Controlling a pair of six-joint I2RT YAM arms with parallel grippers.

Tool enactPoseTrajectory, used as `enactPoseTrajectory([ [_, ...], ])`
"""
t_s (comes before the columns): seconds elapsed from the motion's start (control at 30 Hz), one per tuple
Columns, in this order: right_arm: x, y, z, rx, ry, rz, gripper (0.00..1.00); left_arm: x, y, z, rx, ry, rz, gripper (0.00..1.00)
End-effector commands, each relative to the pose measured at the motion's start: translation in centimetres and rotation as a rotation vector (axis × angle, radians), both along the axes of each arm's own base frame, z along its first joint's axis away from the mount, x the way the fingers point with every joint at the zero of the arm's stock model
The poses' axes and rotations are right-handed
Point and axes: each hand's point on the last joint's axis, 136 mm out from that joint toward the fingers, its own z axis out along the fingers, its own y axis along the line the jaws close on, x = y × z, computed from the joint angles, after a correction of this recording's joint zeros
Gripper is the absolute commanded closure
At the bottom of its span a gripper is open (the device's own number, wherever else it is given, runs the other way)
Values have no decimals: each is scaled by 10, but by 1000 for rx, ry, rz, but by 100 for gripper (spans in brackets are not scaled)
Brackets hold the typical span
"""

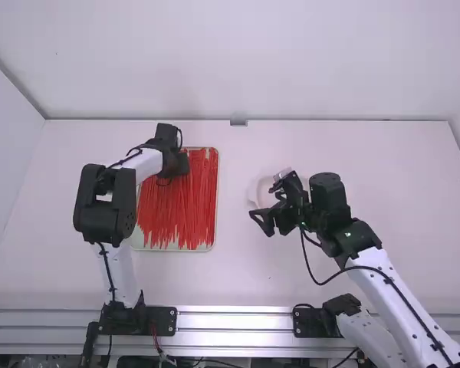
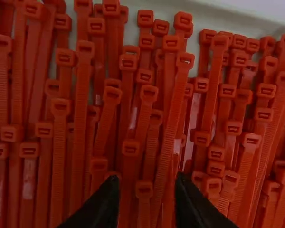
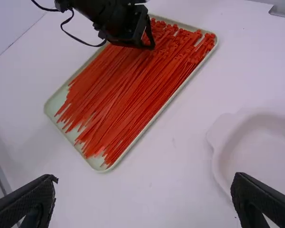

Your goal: Fasten the cable tie

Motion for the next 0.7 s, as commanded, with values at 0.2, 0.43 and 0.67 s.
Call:
enactPoseTrajectory([
  [0.2,4,1,9,2,-21,2,2,-4,3,-6,12,14,8,71],
  [0.43,23,-7,-9,-18,14,-46,1,-4,2,-6,11,18,7,71],
  [0.67,41,-5,-36,40,119,-24,1,-6,3,-7,12,24,6,71],
])
